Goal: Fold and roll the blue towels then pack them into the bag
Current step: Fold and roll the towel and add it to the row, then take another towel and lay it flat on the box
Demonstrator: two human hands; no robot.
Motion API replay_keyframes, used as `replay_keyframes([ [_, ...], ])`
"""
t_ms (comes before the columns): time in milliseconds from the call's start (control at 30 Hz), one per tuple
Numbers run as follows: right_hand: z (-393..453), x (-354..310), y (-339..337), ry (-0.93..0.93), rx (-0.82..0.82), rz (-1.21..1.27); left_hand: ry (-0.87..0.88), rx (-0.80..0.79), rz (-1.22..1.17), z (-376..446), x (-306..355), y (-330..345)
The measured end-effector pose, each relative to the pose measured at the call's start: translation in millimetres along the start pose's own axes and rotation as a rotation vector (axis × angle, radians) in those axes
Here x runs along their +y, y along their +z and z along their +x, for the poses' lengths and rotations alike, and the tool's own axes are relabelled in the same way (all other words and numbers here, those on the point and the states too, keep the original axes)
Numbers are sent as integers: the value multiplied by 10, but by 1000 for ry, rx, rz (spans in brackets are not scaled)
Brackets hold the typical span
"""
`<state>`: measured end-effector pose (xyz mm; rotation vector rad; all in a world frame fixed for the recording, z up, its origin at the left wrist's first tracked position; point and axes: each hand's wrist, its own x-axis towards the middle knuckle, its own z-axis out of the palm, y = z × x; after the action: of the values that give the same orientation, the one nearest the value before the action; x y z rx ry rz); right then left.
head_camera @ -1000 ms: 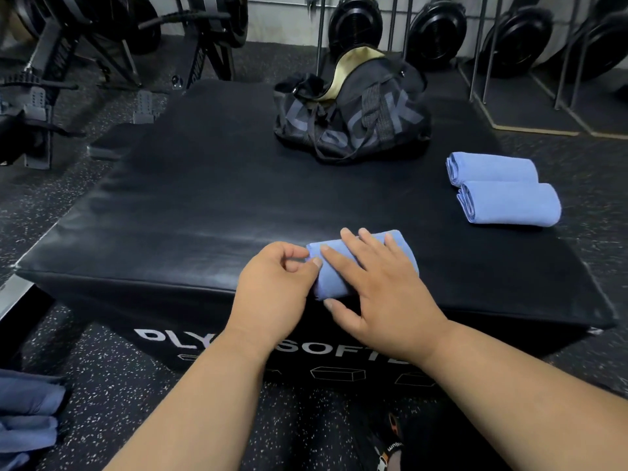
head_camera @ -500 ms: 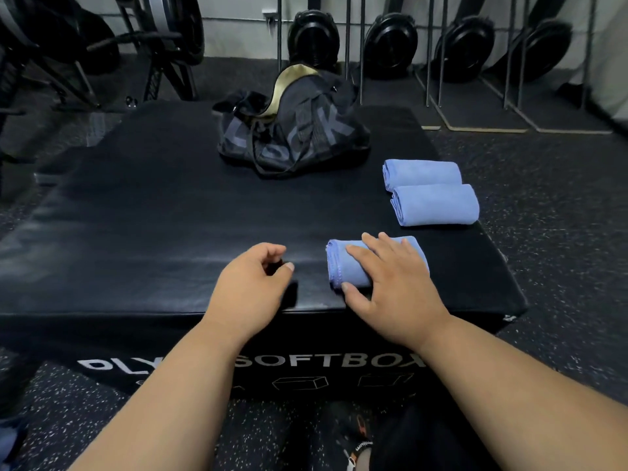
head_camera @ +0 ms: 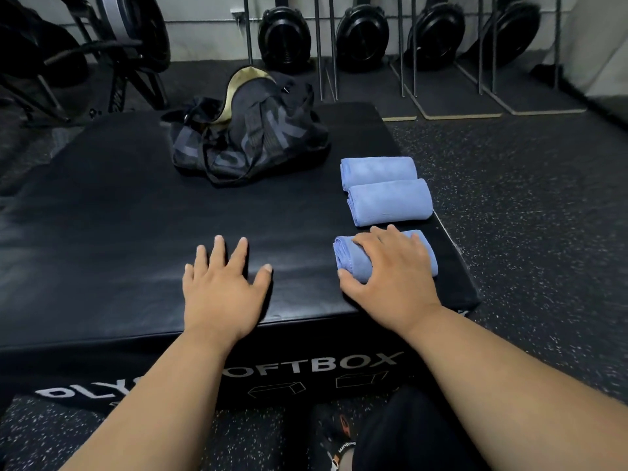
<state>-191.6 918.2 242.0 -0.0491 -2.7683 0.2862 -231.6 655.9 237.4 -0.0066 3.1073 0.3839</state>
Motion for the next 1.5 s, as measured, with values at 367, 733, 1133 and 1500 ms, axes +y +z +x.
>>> replay_keyframes([
  [367,171,259,-60,114,-177,-99,-15,25,48,-30,53,-15],
  [733,225,394,-58,93,-150,-103,-26,46,71,-36,72,-5],
  [1133,215,337,-54,40,-56,-33,-47,61,84,-14,97,3],
  [1500,-6,-433,26,-246,-100,121,-48,52,88,-5,90,6],
])
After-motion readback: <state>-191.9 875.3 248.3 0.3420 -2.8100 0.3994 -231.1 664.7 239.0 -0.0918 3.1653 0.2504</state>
